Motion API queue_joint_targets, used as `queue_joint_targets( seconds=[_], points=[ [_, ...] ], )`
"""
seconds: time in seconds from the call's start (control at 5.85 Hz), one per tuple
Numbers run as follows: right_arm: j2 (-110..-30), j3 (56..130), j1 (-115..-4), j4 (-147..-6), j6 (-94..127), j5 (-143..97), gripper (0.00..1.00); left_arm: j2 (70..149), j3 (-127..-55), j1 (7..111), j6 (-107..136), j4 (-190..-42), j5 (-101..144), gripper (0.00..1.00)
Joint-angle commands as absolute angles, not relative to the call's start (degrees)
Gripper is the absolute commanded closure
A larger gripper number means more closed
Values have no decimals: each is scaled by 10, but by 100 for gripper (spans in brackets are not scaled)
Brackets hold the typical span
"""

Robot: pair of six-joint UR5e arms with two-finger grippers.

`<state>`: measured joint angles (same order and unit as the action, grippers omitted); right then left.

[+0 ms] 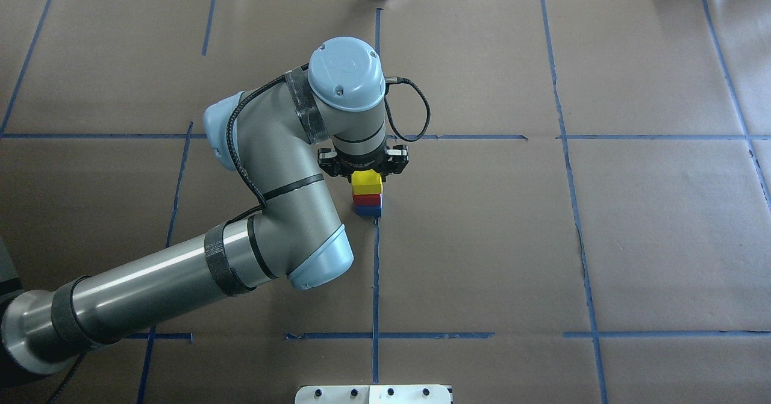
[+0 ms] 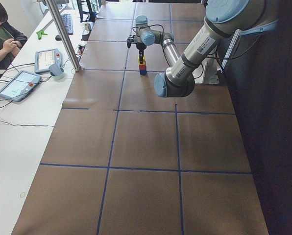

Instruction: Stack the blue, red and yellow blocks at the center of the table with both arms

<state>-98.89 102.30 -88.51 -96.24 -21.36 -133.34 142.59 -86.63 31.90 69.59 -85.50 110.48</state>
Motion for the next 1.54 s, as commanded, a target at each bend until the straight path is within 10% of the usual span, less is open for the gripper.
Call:
queue_joint_targets(
  seconds=[0.0, 0.17, 0.86, 1.37],
  points=[
    [-990, 1023, -885, -962, -214, -1333, 0, 1426, -865, 318, 693, -857, 1105, 37],
    [-990, 1023, -885, -962, -214, -1333, 0, 1426, -867, 318, 671, -857, 1100, 1],
    [-990, 1024, -885, -962, -214, -1333, 0, 1409, -924, 401, 582, -818, 1163, 0],
    [-989, 1023, -885, -962, -214, -1333, 0, 1153, -1036, 596, 217, -824, 1306, 0]
  ],
)
